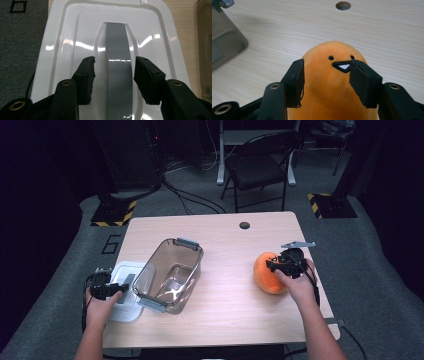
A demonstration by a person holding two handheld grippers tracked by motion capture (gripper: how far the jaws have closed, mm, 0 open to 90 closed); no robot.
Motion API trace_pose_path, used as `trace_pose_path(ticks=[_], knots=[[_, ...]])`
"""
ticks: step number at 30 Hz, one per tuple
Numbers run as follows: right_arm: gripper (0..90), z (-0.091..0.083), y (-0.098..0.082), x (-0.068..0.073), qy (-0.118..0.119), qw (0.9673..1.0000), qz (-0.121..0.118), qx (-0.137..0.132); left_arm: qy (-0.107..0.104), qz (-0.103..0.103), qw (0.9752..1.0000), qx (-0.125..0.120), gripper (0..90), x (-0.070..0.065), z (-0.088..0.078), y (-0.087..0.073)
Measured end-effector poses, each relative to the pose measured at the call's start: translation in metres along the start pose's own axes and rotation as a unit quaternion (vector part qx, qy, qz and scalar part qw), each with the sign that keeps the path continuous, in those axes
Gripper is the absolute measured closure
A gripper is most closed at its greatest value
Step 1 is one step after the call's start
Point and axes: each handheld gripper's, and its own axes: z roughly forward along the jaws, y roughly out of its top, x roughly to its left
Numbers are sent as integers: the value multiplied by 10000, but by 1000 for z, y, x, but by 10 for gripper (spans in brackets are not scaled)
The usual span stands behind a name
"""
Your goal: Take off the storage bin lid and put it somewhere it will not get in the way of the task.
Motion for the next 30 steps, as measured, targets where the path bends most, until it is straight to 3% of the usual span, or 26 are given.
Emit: trace_pose_path(ticks=[11, 14, 30], knots=[[420, 1, 23, -5, -95, 9994, -92, 315, -4, -54, 10000, -61, 504, 0, 0, 0], [417, 4, 29, -8, -128, 9990, -206, 372, -3, -60, 10000, -63, 504, 1, 0, -1], [384, 29, 50, -15, -42, 9964, -162, 834, -25, -95, 9999, -47, 503, 3, 0, -1]])
